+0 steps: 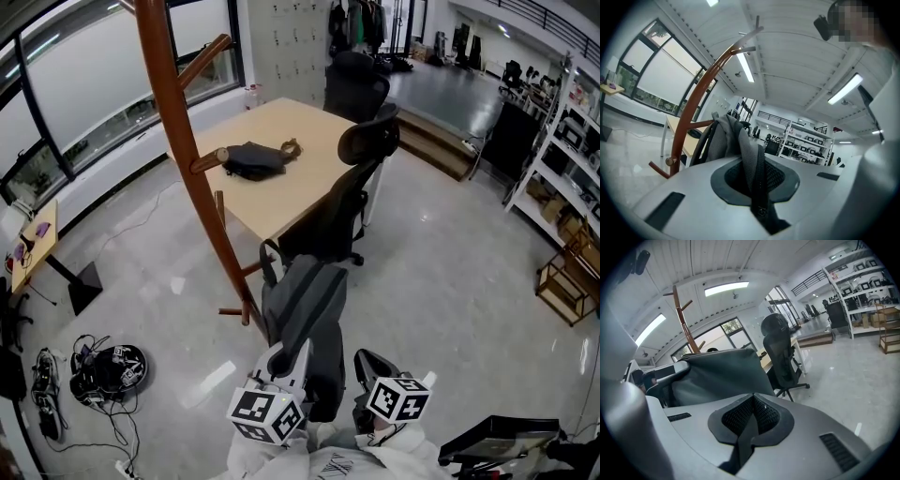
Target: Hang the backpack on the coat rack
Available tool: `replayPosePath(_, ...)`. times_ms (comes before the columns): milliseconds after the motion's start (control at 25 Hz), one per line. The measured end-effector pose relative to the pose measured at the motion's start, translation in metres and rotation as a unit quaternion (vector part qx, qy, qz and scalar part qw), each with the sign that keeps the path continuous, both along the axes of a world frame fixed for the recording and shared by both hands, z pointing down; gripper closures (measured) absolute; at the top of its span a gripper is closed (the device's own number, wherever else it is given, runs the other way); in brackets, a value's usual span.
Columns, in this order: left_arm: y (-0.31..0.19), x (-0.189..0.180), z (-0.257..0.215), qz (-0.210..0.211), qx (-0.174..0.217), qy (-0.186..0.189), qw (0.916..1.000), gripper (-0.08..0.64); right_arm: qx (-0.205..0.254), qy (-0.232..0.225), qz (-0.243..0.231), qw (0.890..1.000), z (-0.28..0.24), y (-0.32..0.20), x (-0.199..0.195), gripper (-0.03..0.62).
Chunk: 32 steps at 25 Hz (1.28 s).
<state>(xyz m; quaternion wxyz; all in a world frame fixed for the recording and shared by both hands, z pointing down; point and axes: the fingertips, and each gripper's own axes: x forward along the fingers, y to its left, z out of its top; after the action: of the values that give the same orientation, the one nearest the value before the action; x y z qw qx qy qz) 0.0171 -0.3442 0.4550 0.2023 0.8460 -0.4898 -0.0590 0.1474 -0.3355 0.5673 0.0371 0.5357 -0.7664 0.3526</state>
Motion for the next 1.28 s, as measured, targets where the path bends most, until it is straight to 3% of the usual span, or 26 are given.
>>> replayPosePath(1280,-0.009,-0.030,0.049,-0.078,-0.042,0.004,0.9960,0.535,-0.020,0.028,-0.023,0.999,0.014,0.007,0.004,0.580)
